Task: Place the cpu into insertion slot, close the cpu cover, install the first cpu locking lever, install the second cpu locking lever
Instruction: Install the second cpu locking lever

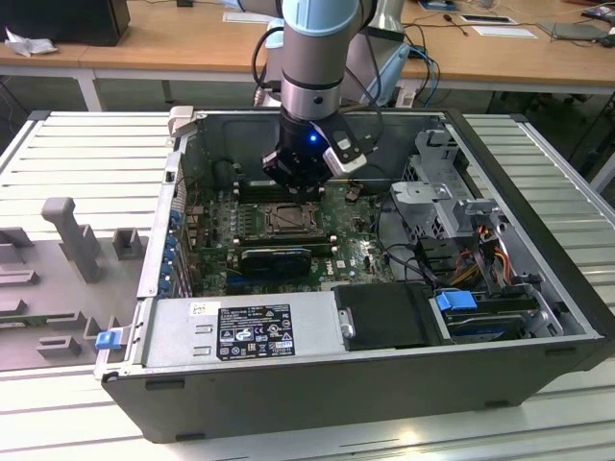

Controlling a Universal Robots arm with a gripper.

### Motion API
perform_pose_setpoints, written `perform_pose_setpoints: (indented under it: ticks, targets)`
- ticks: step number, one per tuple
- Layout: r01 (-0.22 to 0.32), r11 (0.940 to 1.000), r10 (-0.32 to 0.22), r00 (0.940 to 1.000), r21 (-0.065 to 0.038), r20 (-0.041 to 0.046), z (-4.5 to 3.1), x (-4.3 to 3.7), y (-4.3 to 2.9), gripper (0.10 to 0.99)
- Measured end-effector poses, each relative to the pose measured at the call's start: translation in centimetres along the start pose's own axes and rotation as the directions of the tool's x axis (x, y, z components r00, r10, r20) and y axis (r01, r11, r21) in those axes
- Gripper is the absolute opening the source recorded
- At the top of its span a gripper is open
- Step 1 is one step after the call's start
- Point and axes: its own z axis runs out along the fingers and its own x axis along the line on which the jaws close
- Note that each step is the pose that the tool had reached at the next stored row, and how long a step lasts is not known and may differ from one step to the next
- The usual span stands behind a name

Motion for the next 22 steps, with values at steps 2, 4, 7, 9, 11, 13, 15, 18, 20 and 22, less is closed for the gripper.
perform_pose_setpoints:
  ticks: [2,4,7,9,11,13,15,18,20,22]
  targets:
    - [0.0,1.0,0.0,1.0,0.0,0.0,-0.01,0.01,-0.09,0.106]
    - [0.0,1.0,0.0,1.0,0.0,0.0,-0.01,0.01,-0.15,0.106]
    - [0.0,1.0,0.0,1.0,0.0,0.0,-0.02,0.01,-0.22,0.106]
    - [0.0,1.0,0.0,1.0,0.0,0.0,-0.03,0.01,-0.29,0.106]
    - [0.0,1.0,0.0,1.0,0.0,0.0001,-0.02,0.02,-0.32,0.106]
    - [0.0,1.0,0.0,1.0,0.0,-0.0003,-0.16,0.02,-0.34,0.106]
    - [0.0,1.0,0.0,1.0,0.0,0.0,-0.73,0.02,-0.31,0.106]
    - [0.0,1.0,0.0,1.0,0.0,0.0,-2.0,0.02,-0.23,0.106]
    - [0.0,1.0,0.0,1.0,0.0,0.0,-2.27,0.02,-0.25,0.106]
    - [0.0,1.0,0.0,1.0,0.0,0.0,-2.28,0.03,-0.39,0.106]
